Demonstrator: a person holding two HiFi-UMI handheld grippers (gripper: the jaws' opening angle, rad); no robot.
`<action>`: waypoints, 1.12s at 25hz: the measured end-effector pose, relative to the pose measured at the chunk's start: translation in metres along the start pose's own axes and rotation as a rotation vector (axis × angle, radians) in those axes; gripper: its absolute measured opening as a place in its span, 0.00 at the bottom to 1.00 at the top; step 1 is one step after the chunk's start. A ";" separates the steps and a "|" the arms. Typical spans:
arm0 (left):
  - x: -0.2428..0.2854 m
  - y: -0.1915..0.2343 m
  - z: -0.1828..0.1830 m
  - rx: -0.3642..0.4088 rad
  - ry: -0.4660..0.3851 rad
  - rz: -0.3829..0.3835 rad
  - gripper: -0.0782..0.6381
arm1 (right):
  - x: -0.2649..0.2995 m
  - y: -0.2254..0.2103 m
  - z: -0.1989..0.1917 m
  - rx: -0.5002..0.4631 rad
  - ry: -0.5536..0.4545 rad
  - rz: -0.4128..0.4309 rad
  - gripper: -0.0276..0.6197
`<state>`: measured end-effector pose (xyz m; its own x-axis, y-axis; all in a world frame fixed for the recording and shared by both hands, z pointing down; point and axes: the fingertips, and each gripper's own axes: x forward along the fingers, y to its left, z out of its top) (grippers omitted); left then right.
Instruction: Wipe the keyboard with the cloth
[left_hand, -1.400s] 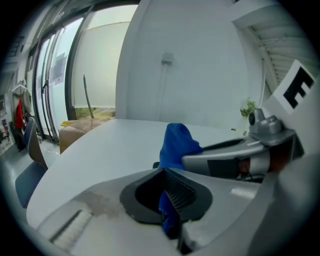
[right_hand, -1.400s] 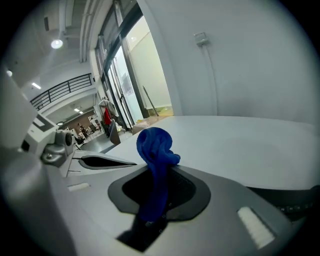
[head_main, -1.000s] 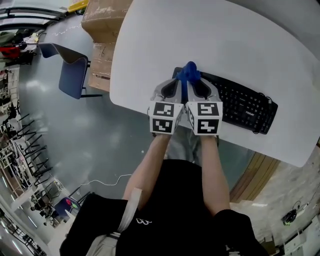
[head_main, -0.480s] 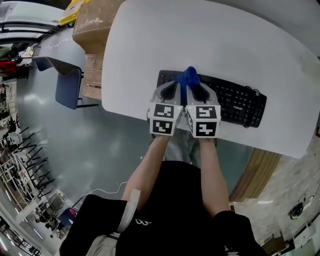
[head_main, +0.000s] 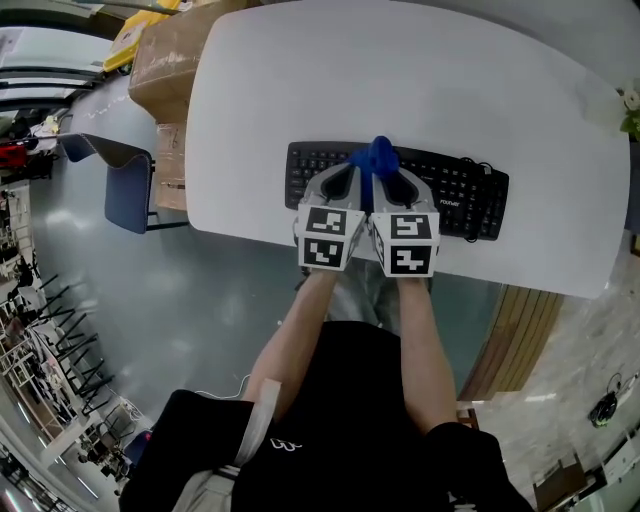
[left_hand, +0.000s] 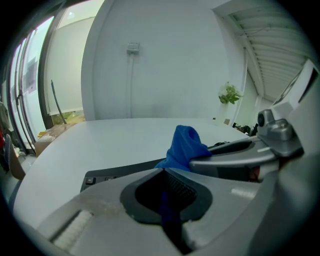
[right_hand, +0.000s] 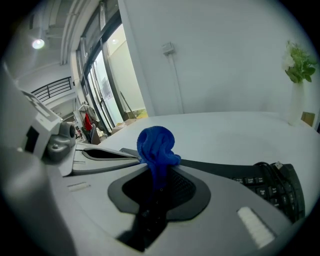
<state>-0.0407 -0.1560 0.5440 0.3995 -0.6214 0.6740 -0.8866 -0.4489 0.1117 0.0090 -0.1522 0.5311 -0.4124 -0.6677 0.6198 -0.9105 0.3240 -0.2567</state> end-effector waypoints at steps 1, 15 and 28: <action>0.001 -0.004 0.001 0.003 0.000 -0.004 0.10 | -0.003 -0.003 0.000 0.002 -0.001 -0.004 0.16; 0.027 -0.060 0.010 0.055 0.001 -0.071 0.10 | -0.030 -0.058 -0.009 0.042 -0.026 -0.064 0.16; 0.053 -0.130 0.025 0.132 0.007 -0.203 0.10 | -0.069 -0.121 -0.014 0.120 -0.068 -0.190 0.16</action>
<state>0.1013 -0.1468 0.5474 0.5644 -0.5054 0.6527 -0.7500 -0.6443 0.1497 0.1480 -0.1356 0.5299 -0.2305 -0.7543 0.6147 -0.9673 0.1088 -0.2292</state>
